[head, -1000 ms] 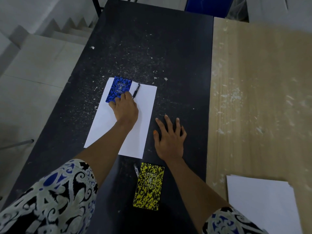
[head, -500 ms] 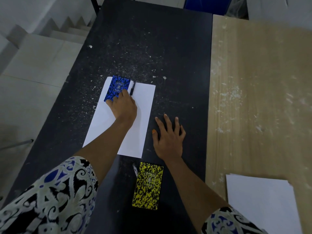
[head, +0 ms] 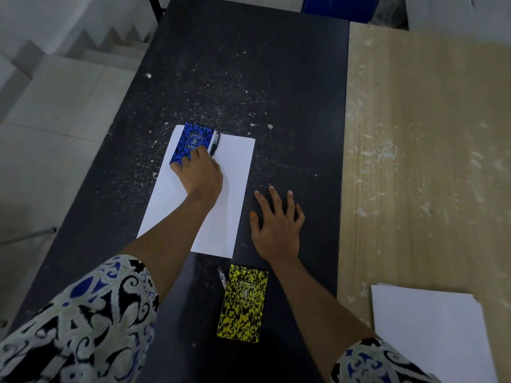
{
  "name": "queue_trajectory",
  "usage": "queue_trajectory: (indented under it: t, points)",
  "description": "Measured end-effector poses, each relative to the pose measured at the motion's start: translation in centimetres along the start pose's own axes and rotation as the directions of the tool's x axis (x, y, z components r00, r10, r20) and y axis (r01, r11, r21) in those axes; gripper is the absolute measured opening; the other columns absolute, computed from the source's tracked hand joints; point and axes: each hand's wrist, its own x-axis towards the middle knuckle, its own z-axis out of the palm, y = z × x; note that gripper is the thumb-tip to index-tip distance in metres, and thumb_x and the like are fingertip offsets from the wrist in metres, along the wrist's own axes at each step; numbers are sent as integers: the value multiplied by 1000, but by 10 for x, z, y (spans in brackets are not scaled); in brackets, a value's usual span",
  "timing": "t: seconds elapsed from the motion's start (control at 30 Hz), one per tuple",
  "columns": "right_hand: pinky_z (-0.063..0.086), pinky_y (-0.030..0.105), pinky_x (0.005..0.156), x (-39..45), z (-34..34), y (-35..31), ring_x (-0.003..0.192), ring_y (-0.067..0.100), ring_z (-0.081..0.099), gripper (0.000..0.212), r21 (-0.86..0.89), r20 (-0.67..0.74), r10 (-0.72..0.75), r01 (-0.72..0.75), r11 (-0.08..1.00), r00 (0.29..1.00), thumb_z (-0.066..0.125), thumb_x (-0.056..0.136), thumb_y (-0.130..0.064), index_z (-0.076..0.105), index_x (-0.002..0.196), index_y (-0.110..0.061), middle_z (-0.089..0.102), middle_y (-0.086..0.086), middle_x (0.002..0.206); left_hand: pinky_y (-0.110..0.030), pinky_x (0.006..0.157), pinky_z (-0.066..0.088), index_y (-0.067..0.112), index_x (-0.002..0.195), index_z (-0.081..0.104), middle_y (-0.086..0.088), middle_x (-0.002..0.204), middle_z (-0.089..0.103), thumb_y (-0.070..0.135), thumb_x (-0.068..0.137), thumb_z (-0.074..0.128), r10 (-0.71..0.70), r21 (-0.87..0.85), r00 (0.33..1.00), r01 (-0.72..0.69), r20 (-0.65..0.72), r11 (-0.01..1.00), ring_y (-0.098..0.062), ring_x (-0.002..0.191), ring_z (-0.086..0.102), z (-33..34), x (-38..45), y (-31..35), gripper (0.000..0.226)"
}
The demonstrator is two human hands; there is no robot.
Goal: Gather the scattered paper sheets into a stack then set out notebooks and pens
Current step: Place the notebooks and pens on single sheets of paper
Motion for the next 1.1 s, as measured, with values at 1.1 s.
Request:
queue_trajectory:
  t: [1.1]
  points:
    - [-10,60,113,-93,-67,44,149,19,-11,56,189,541,-35,-81,979,840,35,99,-53,22,151,-37,-6,-9,162,-41,78,49,16,121,40,-3,118,39,62,74,68,67,-505,948,104,310,857,-29,101,57,-39,-254,-39,71]
